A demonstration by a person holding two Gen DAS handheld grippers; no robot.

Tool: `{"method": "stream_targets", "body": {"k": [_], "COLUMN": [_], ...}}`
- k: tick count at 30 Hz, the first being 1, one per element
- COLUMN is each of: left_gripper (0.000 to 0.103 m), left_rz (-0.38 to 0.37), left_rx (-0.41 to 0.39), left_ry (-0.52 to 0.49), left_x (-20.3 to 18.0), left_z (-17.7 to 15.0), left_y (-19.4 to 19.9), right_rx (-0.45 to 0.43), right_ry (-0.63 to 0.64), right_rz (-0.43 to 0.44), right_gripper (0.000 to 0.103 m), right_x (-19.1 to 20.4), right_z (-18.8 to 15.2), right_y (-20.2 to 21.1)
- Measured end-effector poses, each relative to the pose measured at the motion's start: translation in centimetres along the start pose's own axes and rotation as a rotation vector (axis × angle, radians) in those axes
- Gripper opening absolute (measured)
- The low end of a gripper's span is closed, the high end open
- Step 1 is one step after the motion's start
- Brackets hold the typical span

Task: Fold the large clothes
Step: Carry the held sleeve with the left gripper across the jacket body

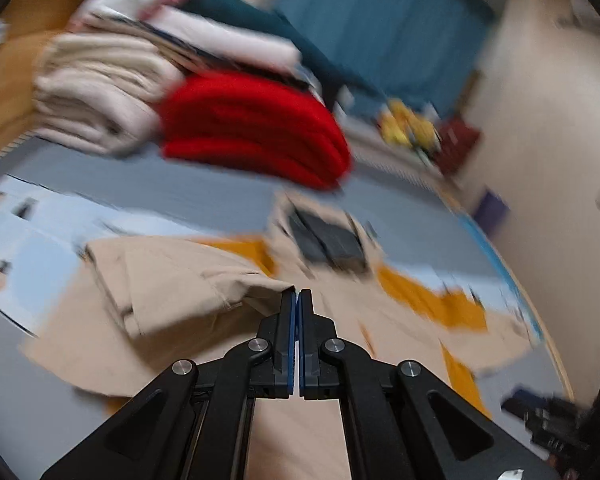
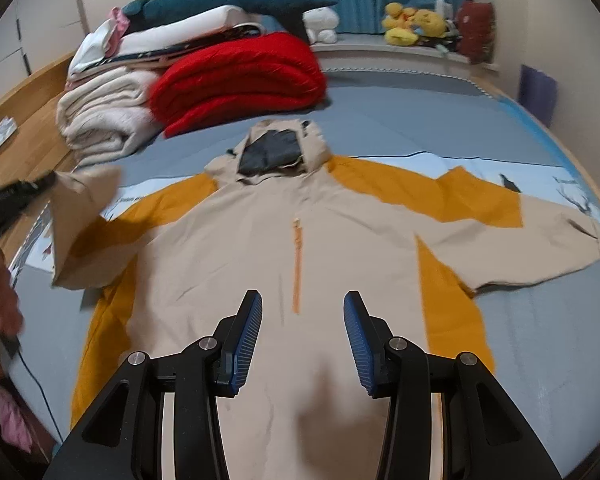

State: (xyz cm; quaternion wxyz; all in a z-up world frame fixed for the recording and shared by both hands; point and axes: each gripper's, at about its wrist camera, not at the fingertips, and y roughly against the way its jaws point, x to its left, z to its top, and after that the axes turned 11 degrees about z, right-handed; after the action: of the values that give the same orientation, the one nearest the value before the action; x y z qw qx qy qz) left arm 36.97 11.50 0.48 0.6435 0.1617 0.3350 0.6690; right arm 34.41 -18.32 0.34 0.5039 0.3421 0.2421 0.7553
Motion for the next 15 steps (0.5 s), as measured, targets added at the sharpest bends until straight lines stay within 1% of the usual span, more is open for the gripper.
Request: {"method": "stream_targets", "body": {"k": [1,2,3,4,5,6,7,10,12,14,15], "left_gripper": [0.0,0.0,0.0,0.0,0.0,0.001,0.003,0.01,0.027,0.032,0.033], "left_rz": [-0.014,-0.034,-0.031,-0.013,0.006,0.016,0.02,0.021,0.028,0.06,0.087], "left_rx": [0.043,0.128,0.178,0.243,0.274,0.281,0.279,0.26,0.237,0.196,0.192], "left_ry": [-0.017,-0.04,-0.055,-0.089,-0.11,-0.111,-0.088,0.011,0.047,0.071,0.094], "left_x": [-1.1,-2.4,-2.8,-3.5,-3.6,-3.5,-2.9,-0.7,0.5,2.1,3.2], "left_z": [-0.7,-2.0,-2.7,-3.6,-4.0,-3.8,-3.5,-2.1,-1.6,-1.5,-1.9], "left_y": [-0.9,-2.6,-3.5,-4.5,-4.6,-4.3,-3.3,0.4,2.5,3.2,3.1], "right_rx": [0.003,0.005,0.007,0.011,0.014,0.019,0.021,0.014,0.015,0.022,0.023], "right_ry": [-0.012,-0.021,-0.025,-0.028,-0.032,-0.038,-0.049,-0.095,-0.114,-0.123,-0.123], "right_rz": [-0.001,-0.007,-0.014,-0.027,-0.031,-0.025,-0.017,0.013,0.039,0.057,0.073], "right_gripper": [0.044,0.044,0.044,0.043,0.041,0.032,0.029,0.029,0.029,0.03,0.03], "right_x": [-0.3,-0.5,-0.6,-0.9,-1.0,-1.2,-1.3,-1.9,-1.8,-1.4,-1.0], "right_z": [-0.1,-0.2,-0.2,-0.2,-0.1,0.1,0.3,1.2,1.5,1.7,1.7], "right_y": [0.1,0.1,0.1,0.0,-0.1,-0.2,-0.3,-0.5,-1.0,-1.6,-2.1]}}
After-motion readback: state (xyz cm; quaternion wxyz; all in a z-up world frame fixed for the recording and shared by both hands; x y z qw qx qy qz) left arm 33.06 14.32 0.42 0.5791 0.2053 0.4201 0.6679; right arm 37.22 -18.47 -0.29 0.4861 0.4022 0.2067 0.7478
